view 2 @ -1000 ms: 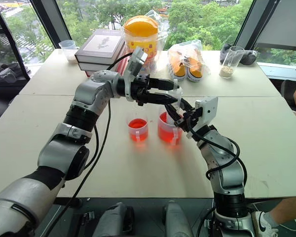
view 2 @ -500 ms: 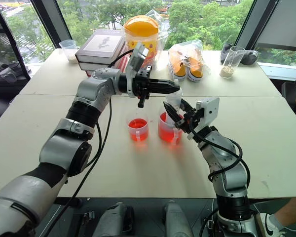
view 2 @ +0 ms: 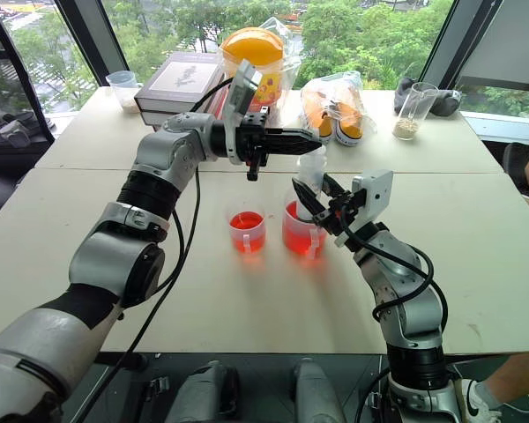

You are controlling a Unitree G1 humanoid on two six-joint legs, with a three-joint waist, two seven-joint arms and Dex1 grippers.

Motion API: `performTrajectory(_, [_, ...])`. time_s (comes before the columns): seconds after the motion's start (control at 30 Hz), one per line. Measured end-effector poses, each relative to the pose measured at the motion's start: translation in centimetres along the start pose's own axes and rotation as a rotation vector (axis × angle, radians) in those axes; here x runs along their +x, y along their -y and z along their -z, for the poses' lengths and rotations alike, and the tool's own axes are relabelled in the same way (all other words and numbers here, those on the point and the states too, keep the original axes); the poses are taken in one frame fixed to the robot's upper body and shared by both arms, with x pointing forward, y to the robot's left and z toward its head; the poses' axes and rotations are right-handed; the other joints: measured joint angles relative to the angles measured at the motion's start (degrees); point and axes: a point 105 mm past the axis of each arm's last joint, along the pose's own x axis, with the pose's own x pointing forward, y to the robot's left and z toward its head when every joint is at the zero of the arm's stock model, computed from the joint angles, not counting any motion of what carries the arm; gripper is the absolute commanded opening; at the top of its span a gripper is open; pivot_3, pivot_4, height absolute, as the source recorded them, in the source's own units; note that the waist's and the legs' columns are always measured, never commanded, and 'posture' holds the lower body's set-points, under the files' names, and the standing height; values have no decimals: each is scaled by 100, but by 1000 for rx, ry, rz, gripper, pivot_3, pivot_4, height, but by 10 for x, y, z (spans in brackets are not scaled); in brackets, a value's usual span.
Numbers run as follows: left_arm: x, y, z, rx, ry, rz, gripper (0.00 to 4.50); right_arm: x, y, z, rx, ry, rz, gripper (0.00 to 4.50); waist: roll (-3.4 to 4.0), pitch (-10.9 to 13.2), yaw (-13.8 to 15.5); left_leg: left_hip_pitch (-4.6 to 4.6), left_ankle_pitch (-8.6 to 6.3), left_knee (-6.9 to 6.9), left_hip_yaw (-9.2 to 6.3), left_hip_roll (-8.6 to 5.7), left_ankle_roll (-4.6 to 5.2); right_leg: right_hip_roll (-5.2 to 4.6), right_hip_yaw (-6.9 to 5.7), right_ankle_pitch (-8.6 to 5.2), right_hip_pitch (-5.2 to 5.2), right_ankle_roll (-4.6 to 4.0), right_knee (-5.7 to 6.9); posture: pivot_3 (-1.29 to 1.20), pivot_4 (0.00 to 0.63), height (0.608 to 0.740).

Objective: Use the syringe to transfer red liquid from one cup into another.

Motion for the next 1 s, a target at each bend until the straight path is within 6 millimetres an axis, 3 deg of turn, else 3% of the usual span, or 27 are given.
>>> performTrajectory(0.4, [-2, -2, -3, 6, 10, -13, 65, 1, -1, 2, 9, -14, -1, 1370, 0, 0, -3, 0, 0, 0, 0, 0, 0, 0, 0, 0, 0, 0, 0, 0, 150, 740])
performTrajectory(0.5, [-5, -2, -6, 19, 5, -20, 963, 3, -3, 0, 12, -20, -15, 1370, 0, 0, -10, 0, 0, 0, 0, 0, 0, 0, 0, 0, 0, 0, 0, 0, 150, 740])
performTrajectory(0.67, [-15, 5, -7, 78, -17, -4, 3396, 7, 0, -9, 6, -32, -22, 1370, 0, 0, -6, 1, 0, 0, -2, 1, 0, 0, -2, 0, 2, 0, 2, 0, 150, 740])
performTrajectory(0.83, [-40, 7, 7, 100, -92, -38, 3396, 9, 4, -11, 25, -66, -24, 1370, 0, 0, -17, 1, 0, 0, -2, 1, 0, -1, -2, 0, 2, 0, 2, 0, 150, 740])
performTrajectory(1.0, [-76, 6, 29, 47, -185, -115, 3396, 15, 8, -38, -7, 9, -35, 1370, 0, 0, -13, 1, 0, 0, -5, 2, 0, 0, -6, 0, 2, 0, 3, 0, 150, 740])
